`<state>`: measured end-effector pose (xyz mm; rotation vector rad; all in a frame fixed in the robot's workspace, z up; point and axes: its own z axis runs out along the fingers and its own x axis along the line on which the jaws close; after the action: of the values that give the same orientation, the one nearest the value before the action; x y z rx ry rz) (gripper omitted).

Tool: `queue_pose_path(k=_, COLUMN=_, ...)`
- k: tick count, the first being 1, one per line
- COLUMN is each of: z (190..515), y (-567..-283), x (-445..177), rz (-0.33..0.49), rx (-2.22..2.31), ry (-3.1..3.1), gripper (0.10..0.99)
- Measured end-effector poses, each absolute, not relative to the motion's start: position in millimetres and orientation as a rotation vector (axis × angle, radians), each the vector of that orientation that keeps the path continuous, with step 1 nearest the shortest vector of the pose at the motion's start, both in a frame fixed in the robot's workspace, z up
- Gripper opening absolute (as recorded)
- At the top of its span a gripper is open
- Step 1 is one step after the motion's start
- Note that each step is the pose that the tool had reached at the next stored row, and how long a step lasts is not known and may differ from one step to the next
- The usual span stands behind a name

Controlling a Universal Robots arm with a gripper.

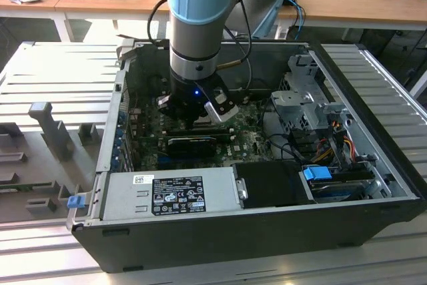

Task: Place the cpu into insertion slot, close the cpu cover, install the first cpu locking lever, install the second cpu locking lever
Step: 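Install the second cpu locking lever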

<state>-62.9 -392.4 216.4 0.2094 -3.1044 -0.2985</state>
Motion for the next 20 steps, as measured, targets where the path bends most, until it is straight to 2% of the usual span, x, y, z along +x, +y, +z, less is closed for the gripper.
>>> queue_pose_path(k=11, z=199, y=-393, x=-71, rz=-0.406, rx=0.215, ry=-3.096, gripper=0.106)
queue_pose_path(k=20, z=201, y=-396, x=-72, rz=-0.443, rx=0.215, ry=-3.093, gripper=0.106)
